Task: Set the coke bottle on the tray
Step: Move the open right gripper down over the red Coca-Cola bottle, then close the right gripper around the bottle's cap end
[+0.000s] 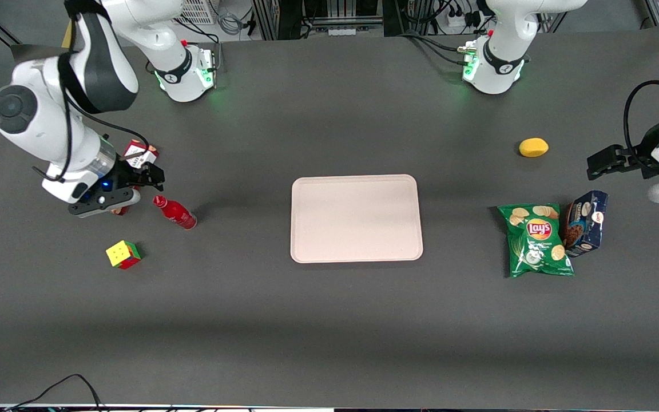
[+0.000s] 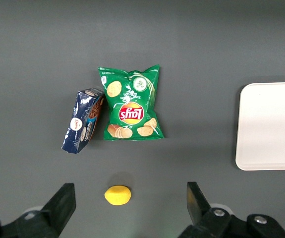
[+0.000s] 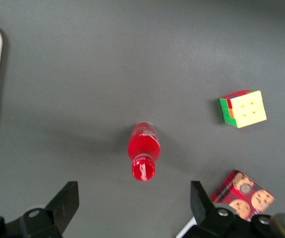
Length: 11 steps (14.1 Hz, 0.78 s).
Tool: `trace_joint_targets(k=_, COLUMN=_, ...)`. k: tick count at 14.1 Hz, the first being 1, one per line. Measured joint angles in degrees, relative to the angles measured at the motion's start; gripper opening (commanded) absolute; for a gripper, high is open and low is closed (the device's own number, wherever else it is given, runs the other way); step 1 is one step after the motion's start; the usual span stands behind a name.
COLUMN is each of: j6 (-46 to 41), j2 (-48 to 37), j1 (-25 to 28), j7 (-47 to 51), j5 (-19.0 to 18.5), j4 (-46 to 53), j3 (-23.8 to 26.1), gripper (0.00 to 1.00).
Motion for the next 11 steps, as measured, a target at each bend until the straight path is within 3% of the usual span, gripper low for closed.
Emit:
trace_joint_targets(k=3, j6=8.4, j2=0.9, j1=0.0, j7=-0.3, j5=0.0, j4=-5.8, j3=-0.3, gripper=1.00)
trace_joint_targets(k=11, j6=16.9, j2=7.0, j1=-0.3, j7=-3.9, j5=0.0, j4=-8.6, j3=-0.5, gripper=1.00)
